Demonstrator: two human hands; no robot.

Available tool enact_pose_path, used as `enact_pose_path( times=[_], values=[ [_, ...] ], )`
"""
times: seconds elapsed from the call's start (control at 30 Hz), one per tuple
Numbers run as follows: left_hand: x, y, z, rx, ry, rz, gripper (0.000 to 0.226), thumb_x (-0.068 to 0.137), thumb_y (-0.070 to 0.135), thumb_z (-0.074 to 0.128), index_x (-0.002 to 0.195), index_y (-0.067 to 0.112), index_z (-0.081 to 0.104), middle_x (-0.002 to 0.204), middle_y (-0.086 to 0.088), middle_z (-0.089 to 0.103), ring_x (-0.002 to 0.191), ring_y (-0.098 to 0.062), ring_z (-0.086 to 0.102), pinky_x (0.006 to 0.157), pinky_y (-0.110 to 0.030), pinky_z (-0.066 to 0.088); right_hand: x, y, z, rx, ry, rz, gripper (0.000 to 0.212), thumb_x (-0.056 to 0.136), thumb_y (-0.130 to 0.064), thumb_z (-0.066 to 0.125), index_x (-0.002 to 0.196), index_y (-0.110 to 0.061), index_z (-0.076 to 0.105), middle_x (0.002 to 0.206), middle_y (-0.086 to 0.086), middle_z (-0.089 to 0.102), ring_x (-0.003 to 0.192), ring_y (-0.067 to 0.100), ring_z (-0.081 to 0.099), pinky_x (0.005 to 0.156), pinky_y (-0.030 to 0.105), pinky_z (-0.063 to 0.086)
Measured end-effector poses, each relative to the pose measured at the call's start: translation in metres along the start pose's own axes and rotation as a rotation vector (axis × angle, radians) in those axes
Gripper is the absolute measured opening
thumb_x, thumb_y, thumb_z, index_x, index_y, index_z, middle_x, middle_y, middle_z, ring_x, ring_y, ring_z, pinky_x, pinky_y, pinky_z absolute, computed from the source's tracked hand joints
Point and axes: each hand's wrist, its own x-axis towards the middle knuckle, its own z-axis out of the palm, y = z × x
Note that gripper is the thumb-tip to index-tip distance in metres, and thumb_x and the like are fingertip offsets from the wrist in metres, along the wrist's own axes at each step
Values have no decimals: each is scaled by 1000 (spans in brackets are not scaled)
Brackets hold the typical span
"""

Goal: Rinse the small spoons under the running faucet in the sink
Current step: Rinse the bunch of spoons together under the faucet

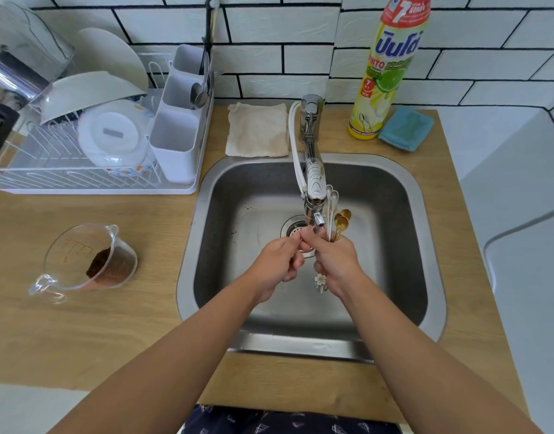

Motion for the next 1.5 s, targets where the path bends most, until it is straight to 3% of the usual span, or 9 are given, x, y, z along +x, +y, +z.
enact_pose_path(
  times=[0.13, 0.27, 0.4, 0.67, 0.87, 1.03, 1.17, 1.33, 1.5],
  values=[
    [-12, -5, -6, 36, -10, -8, 34, 110, 31, 35, 90, 11, 54, 52, 7, 45, 42, -7, 32, 39, -18, 29, 13, -7, -4, 136, 131, -6, 12, 93, -17, 76, 81, -16, 78, 52, -9, 62, 33, 2, 28, 33, 19, 23],
    [-15, -4, -7, 44, 20, -19, 35, 110, 32, 34, 87, 12, 53, 51, 8, 43, 42, -5, 33, 40, -17, 30, 3, 11, 0, -85, -44, 29, 11, 87, -22, 82, 81, -19, 73, 51, -6, 43, 38, 6, 24, 36, 21, 21],
    [-18, -3, -7, 83, -5, -63, 40, 109, 38, 35, 81, 14, 49, 48, 4, 39, 40, -9, 30, 39, -19, 29, 11, 3, -5, 27, 45, 2, 8, 89, -19, 80, 88, -15, 73, 60, -3, 58, 36, 4, 25, 34, 21, 24],
    [-14, 11, -6, -371, -79, -586, 53, 102, 40, 44, 52, 24, 39, 36, 9, 25, 31, -10, 21, 52, -27, 20, 0, 12, 0, -85, -82, 26, 17, 82, -20, 86, 94, -9, 80, 57, -2, 47, 39, 6, 23, 35, 21, 21],
    [-18, 5, -11, -434, -177, -676, 54, 101, 27, 36, 47, 25, 40, 36, 9, 27, 32, -9, 22, 56, -27, 18, 11, 7, -8, -42, -55, 34, 12, 87, -23, 83, 93, -13, 79, 74, 3, 55, 39, 5, 23, 35, 20, 23],
    [-20, 1, -5, 107, 24, -295, 54, 104, 60, 27, 75, 22, 51, 69, 0, 62, 52, -14, 46, 58, -29, 34, 11, 10, -10, -97, -3, 15, 15, 89, -27, 80, 82, -14, 82, 75, 13, 51, 39, 7, 22, 36, 22, 22],
    [-15, -7, -5, 746, 64, 156, 35, 108, 37, 34, 84, 24, 55, 72, 7, 63, 63, -8, 54, 65, -30, 36, 9, 14, -8, -62, -5, 40, 17, 89, -29, 81, 78, -16, 84, 54, -1, 40, 40, 7, 22, 37, 22, 22],
    [-18, -10, -11, 88, -29, -34, 38, 107, 28, 36, 82, 12, 60, 54, 3, 52, 46, -10, 40, 46, -20, 33, 8, 8, -9, -69, -74, 52, 7, 83, -22, 86, 82, -18, 81, 60, -4, 51, 40, 6, 26, 35, 21, 23],
    [-24, -12, -19, -131, -100, -175, 32, 106, 27, 43, 88, 11, 65, 59, 0, 53, 45, -12, 32, 49, -23, 30, 16, 7, -13, 45, 56, 42, 20, 86, -18, 83, 99, -17, 68, 58, -6, 41, 39, 5, 24, 34, 21, 23]
  ],
)
